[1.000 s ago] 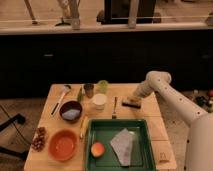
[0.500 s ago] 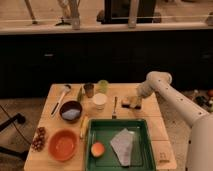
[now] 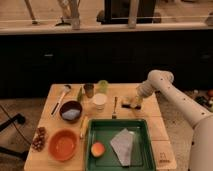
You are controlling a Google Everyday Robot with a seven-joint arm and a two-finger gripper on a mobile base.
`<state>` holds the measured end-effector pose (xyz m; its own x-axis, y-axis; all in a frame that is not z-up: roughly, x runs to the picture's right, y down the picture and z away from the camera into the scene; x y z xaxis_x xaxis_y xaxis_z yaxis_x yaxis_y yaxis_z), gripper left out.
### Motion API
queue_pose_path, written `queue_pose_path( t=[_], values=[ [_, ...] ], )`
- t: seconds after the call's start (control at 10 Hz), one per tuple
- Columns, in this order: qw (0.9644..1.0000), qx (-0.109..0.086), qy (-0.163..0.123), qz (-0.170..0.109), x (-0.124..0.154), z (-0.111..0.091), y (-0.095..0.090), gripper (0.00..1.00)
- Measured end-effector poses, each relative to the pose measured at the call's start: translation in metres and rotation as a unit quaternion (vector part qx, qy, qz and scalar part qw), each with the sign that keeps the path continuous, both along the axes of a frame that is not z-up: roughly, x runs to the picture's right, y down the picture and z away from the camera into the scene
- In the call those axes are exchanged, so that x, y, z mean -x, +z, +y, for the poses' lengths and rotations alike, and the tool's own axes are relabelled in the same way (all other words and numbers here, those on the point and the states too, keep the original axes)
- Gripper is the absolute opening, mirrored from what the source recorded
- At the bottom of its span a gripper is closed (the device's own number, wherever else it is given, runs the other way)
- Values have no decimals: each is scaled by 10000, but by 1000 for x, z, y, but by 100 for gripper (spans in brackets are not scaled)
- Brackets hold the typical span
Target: Place eraser in red bowl
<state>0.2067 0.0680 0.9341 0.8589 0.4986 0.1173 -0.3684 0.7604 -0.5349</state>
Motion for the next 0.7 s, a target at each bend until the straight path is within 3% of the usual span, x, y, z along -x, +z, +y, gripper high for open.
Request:
queue_pose_path(
  t=[0.4, 0.5, 0.7],
  values=[
    [9997, 204, -88, -27, 5, 12, 11, 78],
    [9996, 245, -102, -14, 4, 14, 13, 72],
    [9993, 341, -181, -8, 4, 19, 15, 49]
  ],
)
